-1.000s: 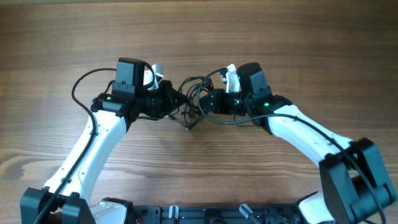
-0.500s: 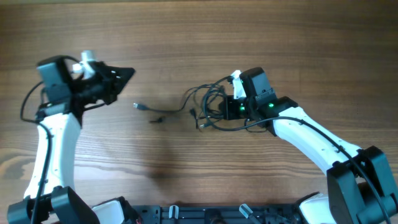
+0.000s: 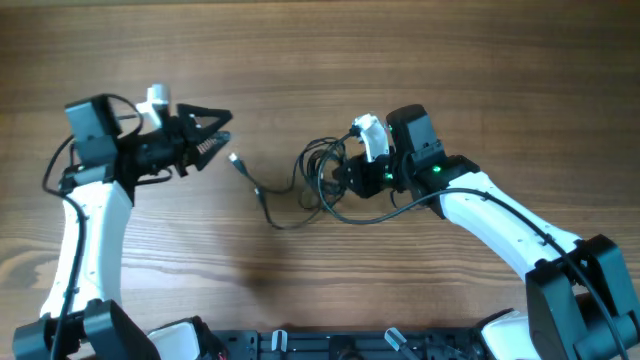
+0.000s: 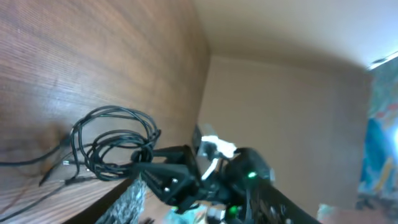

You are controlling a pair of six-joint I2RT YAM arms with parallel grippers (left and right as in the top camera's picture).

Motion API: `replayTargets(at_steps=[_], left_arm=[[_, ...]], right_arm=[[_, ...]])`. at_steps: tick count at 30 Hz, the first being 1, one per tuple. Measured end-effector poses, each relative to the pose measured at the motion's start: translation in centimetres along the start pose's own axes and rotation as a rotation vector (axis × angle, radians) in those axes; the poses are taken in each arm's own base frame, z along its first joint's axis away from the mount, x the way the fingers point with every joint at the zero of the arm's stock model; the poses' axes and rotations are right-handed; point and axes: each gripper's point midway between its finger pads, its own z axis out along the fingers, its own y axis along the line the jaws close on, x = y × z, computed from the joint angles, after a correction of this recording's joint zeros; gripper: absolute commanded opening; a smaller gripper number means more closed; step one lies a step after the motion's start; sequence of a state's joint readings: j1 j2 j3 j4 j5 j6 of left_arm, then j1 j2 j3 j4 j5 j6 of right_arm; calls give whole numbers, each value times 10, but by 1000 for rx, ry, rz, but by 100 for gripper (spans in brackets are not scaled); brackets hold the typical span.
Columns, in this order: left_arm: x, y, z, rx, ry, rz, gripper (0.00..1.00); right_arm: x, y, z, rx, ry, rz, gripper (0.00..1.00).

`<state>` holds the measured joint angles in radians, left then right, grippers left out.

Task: Untangle cables
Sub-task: 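Reach the left gripper back to the bundle held by the right gripper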

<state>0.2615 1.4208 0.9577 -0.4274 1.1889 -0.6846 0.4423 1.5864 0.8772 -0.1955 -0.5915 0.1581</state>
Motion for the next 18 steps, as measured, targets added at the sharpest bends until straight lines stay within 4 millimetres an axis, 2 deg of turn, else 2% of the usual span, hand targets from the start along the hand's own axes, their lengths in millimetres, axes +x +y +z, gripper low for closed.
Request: replayTargets(at_steps=[3, 8, 16, 18], left_arm=[[15, 0, 19, -31, 52, 76, 59], [43, 9, 51, -121, 124, 173, 56], [65, 51, 69, -390, 126, 192, 53], [70, 57, 73, -441, 126, 221, 47]], right_arm=[[-3, 14, -1, -81, -10, -36, 5], [-15, 41, -5, -230, -53, -99, 4], [-30, 55, -12, -321, -82, 35, 5], [-30, 56, -13, -332, -77, 61, 4]])
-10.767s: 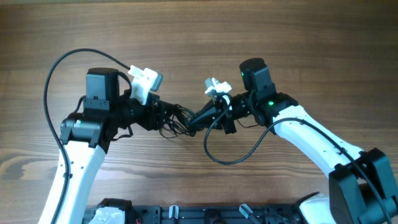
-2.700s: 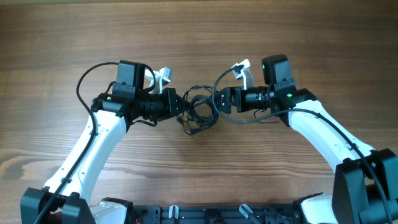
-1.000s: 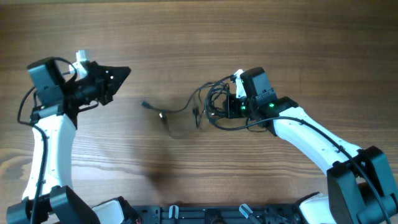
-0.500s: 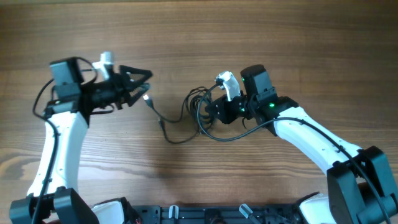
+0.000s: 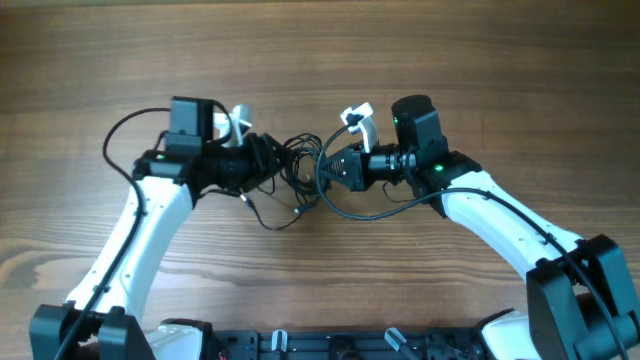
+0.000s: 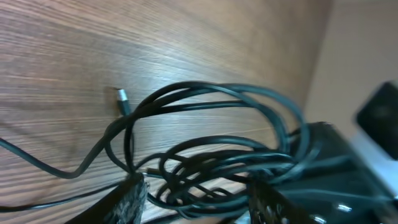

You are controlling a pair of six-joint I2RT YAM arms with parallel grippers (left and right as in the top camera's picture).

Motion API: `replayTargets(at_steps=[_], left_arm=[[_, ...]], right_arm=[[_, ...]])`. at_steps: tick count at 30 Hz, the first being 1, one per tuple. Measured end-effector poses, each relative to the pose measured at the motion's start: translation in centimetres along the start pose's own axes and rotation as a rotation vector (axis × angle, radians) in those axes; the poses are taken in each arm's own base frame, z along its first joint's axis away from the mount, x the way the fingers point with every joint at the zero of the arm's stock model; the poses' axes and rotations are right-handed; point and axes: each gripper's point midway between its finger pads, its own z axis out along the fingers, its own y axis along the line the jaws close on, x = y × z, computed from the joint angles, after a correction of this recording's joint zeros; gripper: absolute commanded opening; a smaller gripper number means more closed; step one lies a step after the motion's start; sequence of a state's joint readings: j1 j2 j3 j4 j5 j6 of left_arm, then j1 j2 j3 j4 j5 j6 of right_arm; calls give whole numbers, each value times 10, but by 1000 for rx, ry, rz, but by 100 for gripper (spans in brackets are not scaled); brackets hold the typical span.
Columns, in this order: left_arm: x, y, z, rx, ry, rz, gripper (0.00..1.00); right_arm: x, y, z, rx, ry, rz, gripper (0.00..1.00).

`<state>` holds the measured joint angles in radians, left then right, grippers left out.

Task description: Untangle cables

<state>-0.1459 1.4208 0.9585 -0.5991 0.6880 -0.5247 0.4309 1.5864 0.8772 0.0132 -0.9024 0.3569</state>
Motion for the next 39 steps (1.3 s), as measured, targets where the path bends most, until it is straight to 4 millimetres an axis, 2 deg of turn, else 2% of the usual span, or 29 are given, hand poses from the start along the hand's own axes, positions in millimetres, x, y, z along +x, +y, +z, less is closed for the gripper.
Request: replayTargets(at_steps=[6, 11, 18, 19, 20, 25, 28, 31, 33, 35, 39], left_arm=[[4, 8, 13, -132, -34, 72, 17], [8, 9, 19, -191, -48, 121, 4], [6, 14, 20, -268, -90, 159, 4], [5, 15, 20, -277, -97, 161, 4], [3, 17, 19, -290, -108, 163, 4], [-6, 26, 13, -353, -158, 163, 4], [-12, 34, 8, -385, -185, 151, 4], [-20, 35, -7, -384, -228, 134, 4], [-24, 29, -19, -365, -266, 133, 4], [-28, 20, -35, -334, -314, 141, 4], [-26, 5, -50, -291, -355, 164, 4]], right_arm=[[1, 4, 0, -23, 9, 33, 4], [4, 12, -1, -70, 27, 41, 4], [7, 22, -2, -130, 46, 36, 5], [7, 24, -2, -140, 47, 33, 9], [7, 27, -2, -155, 49, 26, 31], [7, 34, -5, -202, 59, 21, 37], [3, 30, -10, -196, 46, 35, 38], [-4, 18, -16, -157, 14, 63, 36], [-7, 12, -18, -137, -1, 74, 42], [-9, 8, -19, -119, -10, 83, 43], [-9, 7, -18, -109, -14, 85, 50]])
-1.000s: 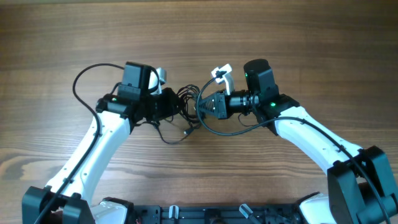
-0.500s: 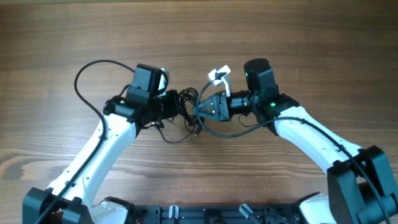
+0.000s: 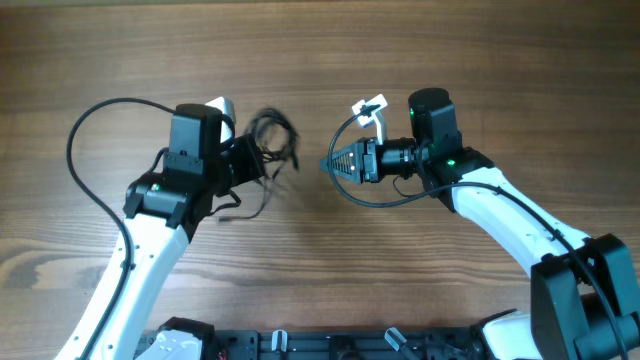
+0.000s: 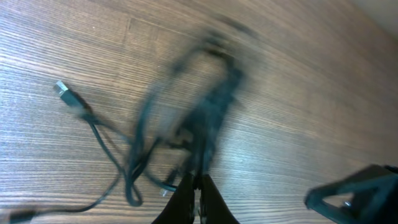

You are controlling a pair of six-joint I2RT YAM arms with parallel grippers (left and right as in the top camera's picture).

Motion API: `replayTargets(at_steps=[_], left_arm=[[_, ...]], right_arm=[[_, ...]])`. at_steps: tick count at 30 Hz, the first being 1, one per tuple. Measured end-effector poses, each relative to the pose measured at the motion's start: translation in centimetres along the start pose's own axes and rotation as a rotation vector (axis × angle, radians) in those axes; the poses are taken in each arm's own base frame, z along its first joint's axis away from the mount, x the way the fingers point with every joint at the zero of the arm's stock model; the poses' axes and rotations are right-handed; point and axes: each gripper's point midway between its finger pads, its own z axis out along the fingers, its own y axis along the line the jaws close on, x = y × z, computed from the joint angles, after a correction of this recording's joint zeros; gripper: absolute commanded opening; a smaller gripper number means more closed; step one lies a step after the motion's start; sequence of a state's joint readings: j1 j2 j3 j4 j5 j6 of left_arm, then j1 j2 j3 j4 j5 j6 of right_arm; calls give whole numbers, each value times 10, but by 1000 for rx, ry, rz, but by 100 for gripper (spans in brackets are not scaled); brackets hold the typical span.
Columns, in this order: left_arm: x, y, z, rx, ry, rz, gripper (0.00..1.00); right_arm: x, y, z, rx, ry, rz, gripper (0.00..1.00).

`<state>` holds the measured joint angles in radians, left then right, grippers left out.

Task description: Untangle cables

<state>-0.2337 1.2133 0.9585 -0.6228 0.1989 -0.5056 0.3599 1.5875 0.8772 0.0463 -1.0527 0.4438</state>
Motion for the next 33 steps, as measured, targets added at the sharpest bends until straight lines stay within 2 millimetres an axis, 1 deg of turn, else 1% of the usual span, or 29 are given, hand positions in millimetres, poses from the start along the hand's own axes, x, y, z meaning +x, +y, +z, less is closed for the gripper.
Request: replayTargets(at_steps=[2, 4, 9, 11, 14, 17, 21, 23, 27, 30, 33], left_arm=[[0, 0, -1, 2, -2, 0, 4], [1, 0, -1, 0, 1, -1, 4], [3, -2, -1, 11, 14, 0, 4], [8, -6, -1, 41, 38, 24, 4], [15, -17, -2, 107, 75, 80, 4], [19, -24, -4, 150, 97, 108, 4], [21, -35, -6, 213, 109, 143, 4], [21, -39, -9, 237, 107, 159, 4], [19, -48, -23, 276, 77, 185, 4], [19, -54, -32, 307, 57, 215, 4], [21, -61, -40, 348, 53, 244, 4]], right_arm=[[1, 1, 2, 2, 3, -21, 53], [4, 2, 8, 11, 12, -44, 54], [8, -1, 28, 102, 7, -108, 54], [5, -1, 35, 135, -12, -167, 54], [3, 0, 41, 162, -24, -235, 54], [3, -3, 42, 184, -27, -269, 54], [2, -16, 39, 257, -30, -274, 53], [2, -23, 37, 298, -34, -269, 44], [2, -37, 32, 374, -49, -202, 44], [1, -38, 31, 382, -67, -131, 45], [1, -34, 33, 356, -75, -85, 53]])
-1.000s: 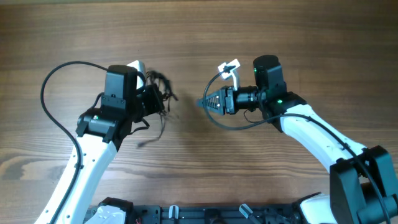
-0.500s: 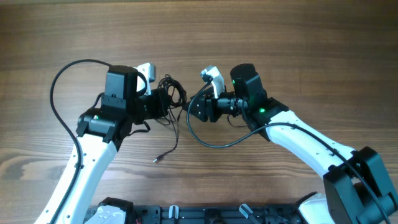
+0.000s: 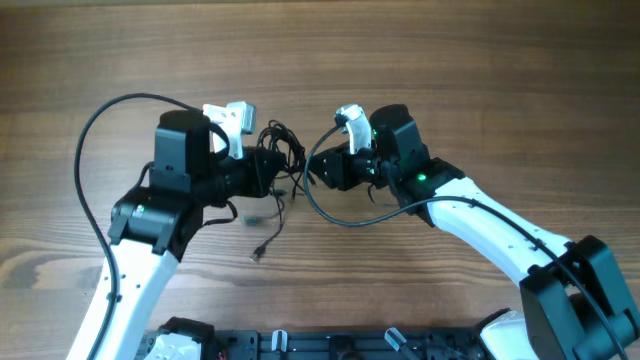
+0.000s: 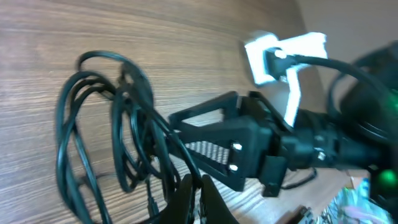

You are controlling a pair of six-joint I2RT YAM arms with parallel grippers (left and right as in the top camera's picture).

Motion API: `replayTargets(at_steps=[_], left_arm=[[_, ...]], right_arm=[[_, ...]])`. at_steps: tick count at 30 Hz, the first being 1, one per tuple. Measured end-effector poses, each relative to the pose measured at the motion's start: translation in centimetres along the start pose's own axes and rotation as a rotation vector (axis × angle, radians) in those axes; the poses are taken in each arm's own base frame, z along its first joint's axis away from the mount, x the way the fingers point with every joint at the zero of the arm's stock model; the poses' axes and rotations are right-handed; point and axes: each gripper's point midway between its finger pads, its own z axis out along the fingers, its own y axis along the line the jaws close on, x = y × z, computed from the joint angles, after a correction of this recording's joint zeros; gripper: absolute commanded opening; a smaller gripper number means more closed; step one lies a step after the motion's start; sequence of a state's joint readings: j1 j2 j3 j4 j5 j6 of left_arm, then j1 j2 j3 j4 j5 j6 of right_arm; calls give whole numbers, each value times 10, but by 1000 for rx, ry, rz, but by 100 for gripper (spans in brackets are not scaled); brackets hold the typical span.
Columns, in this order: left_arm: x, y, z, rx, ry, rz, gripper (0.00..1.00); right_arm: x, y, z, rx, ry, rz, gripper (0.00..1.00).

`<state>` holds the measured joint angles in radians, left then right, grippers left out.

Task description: Untangle cables

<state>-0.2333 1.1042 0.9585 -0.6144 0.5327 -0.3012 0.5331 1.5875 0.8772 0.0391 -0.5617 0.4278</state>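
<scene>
The tangled black cable bundle [image 3: 283, 140] hangs from my left gripper [image 3: 272, 165], which is shut on a few of its strands. In the left wrist view the loops [image 4: 93, 118] spread out past the pinched fingers of that gripper [image 4: 194, 193]. One tail runs down to a plug [image 3: 257, 256] on the table, and a second plug [image 3: 252, 218] lies just above it. My right gripper [image 3: 312, 172] points left, open, with its tips right at the bundle. The left wrist view shows the right gripper [image 4: 177, 132] behind the strands, with a ribbed pad [image 4: 205, 147] exposed.
The wooden table [image 3: 450, 60] carries nothing else. The left arm's own black supply cable [image 3: 100, 125] arcs out to the left. The right arm's supply cable [image 3: 340, 215] loops below its wrist, close to the bundle.
My right gripper has moved left from a gap away up to the bundle. The left gripper still holds the bundle, slightly further right, and one tail now trails down toward the table's front.
The bundle first lay at my right gripper with the left gripper open far to the left. Then both grippers were at the bundle. Then the left gripper held it off to the left, the right one open and empty. Now the right gripper is beside it again.
</scene>
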Motion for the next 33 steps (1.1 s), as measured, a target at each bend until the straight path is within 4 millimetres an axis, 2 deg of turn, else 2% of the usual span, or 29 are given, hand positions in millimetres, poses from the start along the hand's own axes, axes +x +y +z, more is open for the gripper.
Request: replayTargets(at_steps=[5, 9, 11, 15, 17, 22, 28, 30, 31, 33], left_arm=[[6, -16, -2, 92, 30, 49, 4], [8, -21, -2, 123, 40, 60, 4], [9, -25, -3, 142, 47, 66, 4], [10, -28, -4, 164, 52, 85, 4], [11, -28, -4, 165, 53, 89, 4], [17, -28, -7, 160, 67, 118, 4], [30, -14, -12, 79, 102, 129, 4], [30, -6, -11, 31, 100, 129, 41], [29, -3, -11, 17, 94, 134, 54], [25, 2, -11, -18, 75, 124, 71]], right_arm=[[-7, 15, -1, -78, -17, 28, 54], [-18, 29, -3, -142, -52, 4, 54], [-17, 32, -3, -161, -46, 4, 49], [-10, 31, 0, -168, -13, 38, 17], [-4, 25, 5, -166, 9, 68, 4], [-5, 24, 6, -191, 12, 72, 4], [-21, 11, -19, -277, -6, 79, 5], [-27, 6, -33, -326, -11, 72, 5], [-28, 5, -37, -345, -12, 67, 5], [-29, 5, -46, -384, -9, 50, 5]])
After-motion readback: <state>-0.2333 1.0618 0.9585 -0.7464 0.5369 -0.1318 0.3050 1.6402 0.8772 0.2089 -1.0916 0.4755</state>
